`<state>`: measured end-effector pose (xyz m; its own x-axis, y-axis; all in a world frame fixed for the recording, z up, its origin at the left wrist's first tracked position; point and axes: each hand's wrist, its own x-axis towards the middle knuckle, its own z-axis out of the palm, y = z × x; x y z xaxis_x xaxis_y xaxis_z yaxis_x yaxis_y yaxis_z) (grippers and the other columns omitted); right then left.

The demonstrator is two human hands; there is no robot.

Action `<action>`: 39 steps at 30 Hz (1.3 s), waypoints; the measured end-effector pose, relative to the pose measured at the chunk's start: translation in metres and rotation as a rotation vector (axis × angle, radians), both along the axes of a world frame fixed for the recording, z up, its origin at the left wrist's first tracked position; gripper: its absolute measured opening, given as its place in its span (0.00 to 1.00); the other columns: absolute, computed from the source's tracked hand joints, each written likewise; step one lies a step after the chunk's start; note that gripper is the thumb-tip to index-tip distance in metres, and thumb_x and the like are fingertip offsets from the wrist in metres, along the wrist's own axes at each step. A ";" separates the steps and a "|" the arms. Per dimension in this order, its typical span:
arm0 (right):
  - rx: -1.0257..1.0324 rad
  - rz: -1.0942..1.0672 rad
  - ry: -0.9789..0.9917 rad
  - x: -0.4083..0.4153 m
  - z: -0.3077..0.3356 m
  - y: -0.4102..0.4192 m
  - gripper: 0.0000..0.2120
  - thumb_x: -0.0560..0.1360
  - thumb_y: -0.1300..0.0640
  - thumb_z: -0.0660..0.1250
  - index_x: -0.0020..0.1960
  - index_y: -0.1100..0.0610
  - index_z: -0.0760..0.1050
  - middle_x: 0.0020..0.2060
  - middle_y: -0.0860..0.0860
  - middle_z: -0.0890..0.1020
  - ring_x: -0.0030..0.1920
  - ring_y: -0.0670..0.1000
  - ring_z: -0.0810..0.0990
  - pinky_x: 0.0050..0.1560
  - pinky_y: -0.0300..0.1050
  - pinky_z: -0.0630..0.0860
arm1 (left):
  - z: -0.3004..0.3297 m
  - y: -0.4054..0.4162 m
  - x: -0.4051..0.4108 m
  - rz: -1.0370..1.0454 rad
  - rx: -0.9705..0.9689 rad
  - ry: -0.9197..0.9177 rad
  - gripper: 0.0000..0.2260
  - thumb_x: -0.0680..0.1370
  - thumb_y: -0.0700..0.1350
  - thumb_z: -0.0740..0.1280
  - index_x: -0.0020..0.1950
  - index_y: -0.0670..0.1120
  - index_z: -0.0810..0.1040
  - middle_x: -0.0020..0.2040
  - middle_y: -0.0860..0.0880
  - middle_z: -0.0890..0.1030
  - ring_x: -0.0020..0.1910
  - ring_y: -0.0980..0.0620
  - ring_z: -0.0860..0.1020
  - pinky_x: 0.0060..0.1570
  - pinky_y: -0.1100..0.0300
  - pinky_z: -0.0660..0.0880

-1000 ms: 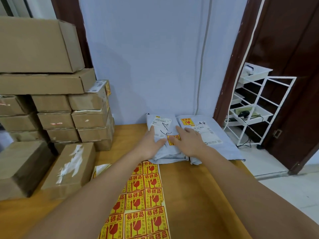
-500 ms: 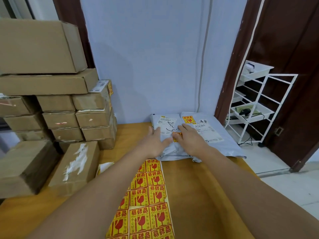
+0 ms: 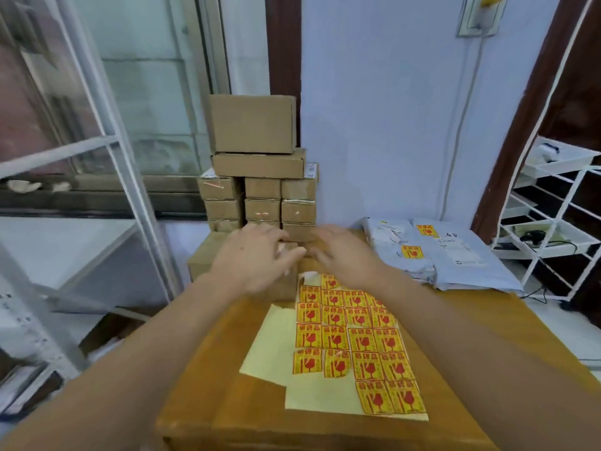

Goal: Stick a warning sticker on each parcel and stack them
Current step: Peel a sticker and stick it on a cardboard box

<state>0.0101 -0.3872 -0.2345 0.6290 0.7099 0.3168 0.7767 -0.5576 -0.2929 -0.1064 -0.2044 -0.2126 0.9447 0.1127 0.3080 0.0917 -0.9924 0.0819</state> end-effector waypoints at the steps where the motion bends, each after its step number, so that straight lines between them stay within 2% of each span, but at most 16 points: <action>1: -0.010 0.018 0.008 -0.010 0.001 0.014 0.19 0.82 0.51 0.62 0.72 0.54 0.72 0.66 0.51 0.76 0.66 0.53 0.75 0.64 0.50 0.74 | 0.000 0.016 -0.011 0.031 -0.011 -0.009 0.35 0.78 0.74 0.47 0.71 0.55 0.75 0.70 0.53 0.77 0.67 0.49 0.73 0.65 0.46 0.72; 5: -0.079 0.038 0.060 -0.050 0.005 0.081 0.26 0.82 0.43 0.60 0.77 0.52 0.66 0.74 0.52 0.70 0.69 0.54 0.73 0.69 0.52 0.71 | -0.011 0.084 -0.054 0.143 -0.084 0.002 0.37 0.78 0.75 0.48 0.77 0.54 0.69 0.76 0.51 0.71 0.74 0.47 0.68 0.72 0.47 0.66; 8: -0.141 0.000 0.099 -0.066 0.002 0.128 0.33 0.81 0.37 0.58 0.80 0.53 0.61 0.77 0.52 0.65 0.73 0.56 0.69 0.71 0.56 0.70 | -0.026 0.123 -0.073 0.204 -0.150 0.030 0.44 0.74 0.79 0.45 0.80 0.52 0.65 0.78 0.50 0.68 0.75 0.47 0.67 0.73 0.46 0.67; 13: -0.180 -0.084 0.226 -0.067 -0.008 0.191 0.41 0.77 0.30 0.58 0.81 0.54 0.58 0.79 0.55 0.58 0.74 0.61 0.66 0.70 0.58 0.70 | -0.051 0.156 -0.075 0.266 -0.247 0.081 0.42 0.77 0.76 0.52 0.83 0.51 0.55 0.81 0.49 0.62 0.78 0.46 0.64 0.74 0.47 0.64; 17: -0.151 -0.169 0.304 -0.062 -0.015 0.230 0.45 0.71 0.25 0.61 0.80 0.47 0.58 0.79 0.53 0.55 0.75 0.65 0.62 0.68 0.59 0.70 | -0.067 0.171 -0.066 0.262 -0.282 0.102 0.44 0.75 0.76 0.57 0.84 0.52 0.53 0.82 0.50 0.61 0.78 0.46 0.64 0.73 0.46 0.66; 21: -0.186 -0.287 0.336 -0.060 -0.027 0.263 0.55 0.64 0.20 0.62 0.81 0.47 0.53 0.79 0.53 0.52 0.75 0.66 0.62 0.66 0.59 0.70 | -0.080 0.184 -0.061 0.233 -0.259 0.067 0.43 0.76 0.75 0.59 0.83 0.51 0.55 0.80 0.51 0.63 0.77 0.48 0.66 0.72 0.47 0.67; 26: -0.195 -0.346 0.234 -0.063 -0.045 0.276 0.48 0.66 0.29 0.65 0.79 0.48 0.55 0.77 0.55 0.54 0.67 0.65 0.68 0.51 0.52 0.70 | -0.090 0.199 -0.068 0.209 -0.254 0.077 0.45 0.74 0.77 0.57 0.83 0.52 0.53 0.81 0.50 0.62 0.78 0.48 0.64 0.75 0.46 0.64; 28: -0.176 -0.332 0.223 -0.064 -0.047 0.275 0.47 0.65 0.30 0.65 0.79 0.47 0.56 0.78 0.54 0.53 0.66 0.64 0.68 0.49 0.51 0.70 | -0.092 0.202 -0.075 0.207 -0.250 0.063 0.45 0.74 0.77 0.57 0.83 0.53 0.53 0.81 0.51 0.62 0.78 0.48 0.64 0.75 0.45 0.64; 30: -0.153 -0.306 0.229 -0.068 -0.043 0.270 0.47 0.65 0.31 0.66 0.79 0.46 0.56 0.80 0.52 0.50 0.67 0.64 0.68 0.51 0.52 0.72 | -0.091 0.202 -0.083 0.206 -0.287 0.035 0.43 0.75 0.77 0.56 0.83 0.54 0.54 0.81 0.51 0.62 0.78 0.48 0.63 0.75 0.45 0.64; 35: -0.021 -0.175 0.197 -0.089 -0.013 0.227 0.49 0.65 0.27 0.66 0.80 0.42 0.53 0.81 0.46 0.47 0.72 0.63 0.66 0.62 0.56 0.73 | -0.077 0.196 -0.101 0.205 -0.650 -0.154 0.44 0.72 0.80 0.53 0.81 0.56 0.62 0.79 0.53 0.66 0.76 0.51 0.66 0.72 0.46 0.66; 39: 0.046 -0.143 0.127 -0.097 0.012 0.163 0.47 0.64 0.27 0.65 0.78 0.39 0.53 0.80 0.40 0.48 0.72 0.59 0.68 0.64 0.58 0.73 | -0.074 0.173 -0.094 0.213 -0.657 -0.179 0.39 0.76 0.76 0.52 0.80 0.54 0.64 0.78 0.51 0.68 0.74 0.51 0.69 0.72 0.45 0.68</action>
<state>-0.0865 -0.2237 -0.2226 0.7591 0.5974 0.2585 0.6462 -0.6432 -0.4109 -0.2002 -0.0316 -0.2863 0.8228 0.5048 0.2611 0.2077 -0.6948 0.6886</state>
